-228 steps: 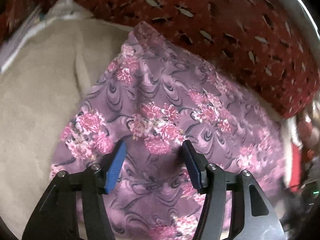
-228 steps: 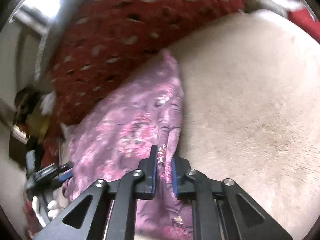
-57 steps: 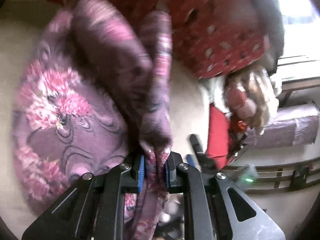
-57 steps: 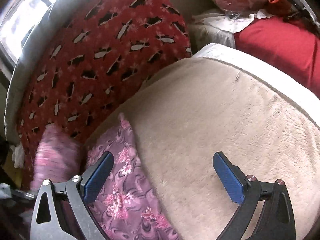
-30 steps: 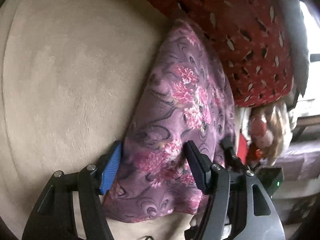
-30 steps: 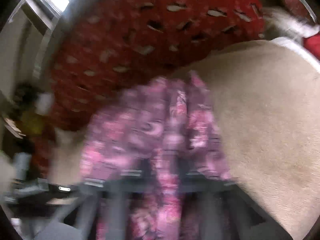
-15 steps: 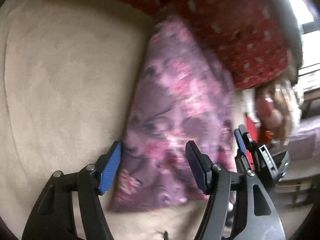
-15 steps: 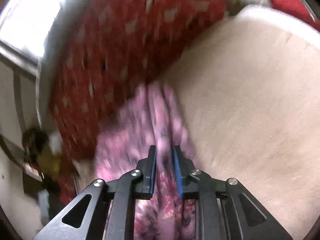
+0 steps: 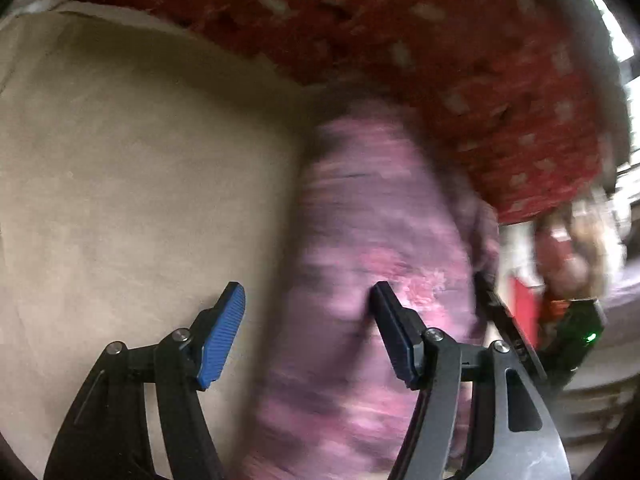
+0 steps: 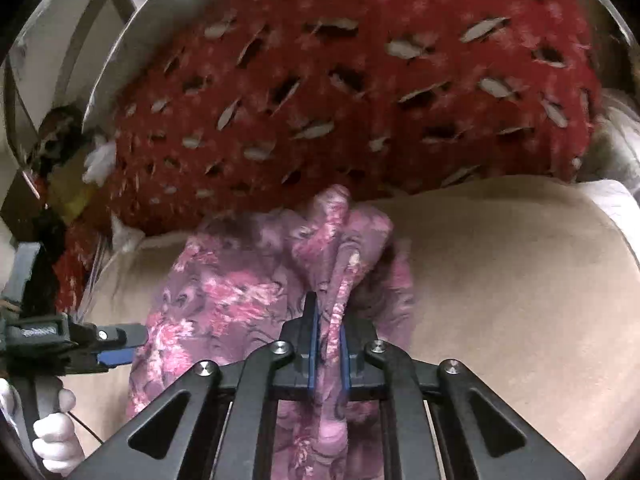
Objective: Fold small clothes
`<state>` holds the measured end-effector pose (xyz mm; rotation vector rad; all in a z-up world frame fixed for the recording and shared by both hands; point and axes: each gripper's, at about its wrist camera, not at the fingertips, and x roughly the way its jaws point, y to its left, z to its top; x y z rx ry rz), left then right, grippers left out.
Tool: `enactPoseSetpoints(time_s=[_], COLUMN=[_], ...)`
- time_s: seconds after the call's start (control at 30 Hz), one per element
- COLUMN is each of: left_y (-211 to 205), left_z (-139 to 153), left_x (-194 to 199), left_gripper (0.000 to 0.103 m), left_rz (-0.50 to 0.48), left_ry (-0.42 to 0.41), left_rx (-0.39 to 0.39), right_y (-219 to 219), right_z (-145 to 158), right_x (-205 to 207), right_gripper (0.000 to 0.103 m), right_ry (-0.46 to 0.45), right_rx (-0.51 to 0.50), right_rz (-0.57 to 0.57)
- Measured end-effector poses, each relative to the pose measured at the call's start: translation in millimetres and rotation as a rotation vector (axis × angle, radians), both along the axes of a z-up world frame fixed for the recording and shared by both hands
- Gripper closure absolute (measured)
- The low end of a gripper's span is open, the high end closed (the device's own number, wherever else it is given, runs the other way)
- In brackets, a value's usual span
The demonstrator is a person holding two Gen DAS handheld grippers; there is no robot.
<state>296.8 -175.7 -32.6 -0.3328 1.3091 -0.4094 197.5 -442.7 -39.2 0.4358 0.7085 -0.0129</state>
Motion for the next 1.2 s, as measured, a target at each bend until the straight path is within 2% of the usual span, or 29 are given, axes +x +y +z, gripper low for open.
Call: enactPoseSetpoints(time_s=[0.07, 0.1, 0.13, 0.17, 0.27, 0.33, 0.4, 0.43, 0.5, 0.6, 0.67, 0.7, 0.73, 0.77, 0.8, 0.83, 0.93, 1.03, 1.07, 1.1, 1.13, 1.2], left_y=[2.5, 6.7, 11.3, 16.4, 31.7, 35.2, 30.4, 27.9, 28.0, 29.8, 28.2, 27.2, 26.9, 27.8, 28.5, 29.6, 28.7, 28.6, 29.1, 31.8, 31.3, 33.0], left_z=[-6.8, -1.9, 4.2, 11.4, 28.4, 25.6, 4.8, -11.2, -6.8, 6.7, 3.2, -4.3, -10.3, -14.0, -10.7, -7.9, -13.1, -8.0, -2.4, 2.4, 7.7, 17.9], left_x=[0.7, -1.9, -6.3, -12.7, -41.4, -60.9, -72.2, -76.5, -88.3, -104.0, -108.7, -107.2, -106.0, -106.1, -107.7, -109.7, -112.6, -114.9, -116.9, -123.3, -124.5, -127.3], left_gripper=[0.035, 0.036, 0.037, 0.037, 0.037, 0.037, 0.037, 0.037, 0.037, 0.037, 0.037, 0.037, 0.037, 0.037, 0.037, 0.037, 0.037, 0.037, 0.037, 0.037, 0.037, 0.037], left_rz=[0.000, 0.001, -0.003, -0.010, -0.022, -0.035, -0.051, -0.065, -0.074, -0.096, -0.092, -0.095, -0.096, -0.091, -0.088, -0.090, -0.095, -0.084, -0.079, -0.077, -0.074, -0.063], left_ry=[0.023, 0.024, 0.022, 0.011, -0.044, -0.066, -0.038, -0.002, -0.047, -0.073, -0.075, -0.054, -0.030, -0.019, -0.030, -0.039, -0.031, -0.036, -0.048, -0.064, -0.087, -0.135], left_rx=[-0.013, -0.022, -0.038, -0.056, -0.072, -0.042, 0.031, 0.070, 0.096, 0.079, 0.118, 0.146, 0.158, 0.157, 0.149, 0.143, 0.153, 0.160, 0.152, 0.143, 0.138, 0.144], right_y=[-7.7, -10.8, -14.1, -16.8, -14.5, -1.7, 26.4, 40.2, 58.5, 57.9, 55.6, 56.1, 55.0, 57.8, 56.2, 52.4, 39.4, 40.8, 40.2, 37.4, 34.6, 32.1], right_z=[-33.1, -28.2, -18.5, -9.3, 22.7, 29.0, 21.3, 8.2, -22.3, -2.3, 7.6, 4.6, -3.3, -19.4, -24.1, -19.5, -1.2, -29.0, -31.8, -26.1, -18.8, 1.0], right_x=[7.6, 2.9, -4.8, -14.3, -63.5, -90.7, -109.8, -111.6, -109.4, -134.2, -151.7, -150.8, -149.4, -140.6, -139.9, -141.0, -149.4, -136.6, -135.0, -135.0, -133.3, -132.2], right_gripper=[0.095, 0.093, 0.084, 0.084, 0.083, 0.069, 0.072, 0.075, 0.076, 0.071, 0.070, 0.072, 0.083, 0.093, 0.093, 0.098, 0.098, 0.096, 0.095, 0.089, 0.088, 0.088], right_ry=[0.124, 0.096, 0.090, 0.083, -0.026, -0.084, -0.098, -0.030, 0.156, 0.085, 0.007, 0.014, 0.062, 0.153, 0.168, 0.146, 0.051, 0.206, 0.217, 0.213, 0.225, 0.174], right_rx=[0.068, 0.088, 0.113, 0.137, 0.192, 0.186, 0.111, 0.012, -0.174, -0.076, 0.001, 0.010, 0.000, -0.019, -0.006, 0.032, 0.117, 0.106, 0.118, 0.137, 0.141, 0.137], right_rz=[-0.011, -0.018, -0.027, -0.037, -0.010, 0.049, 0.133, 0.154, 0.155, 0.112, 0.082, 0.080, 0.088, 0.107, 0.103, 0.087, 0.021, 0.033, 0.032, 0.026, 0.013, -0.024])
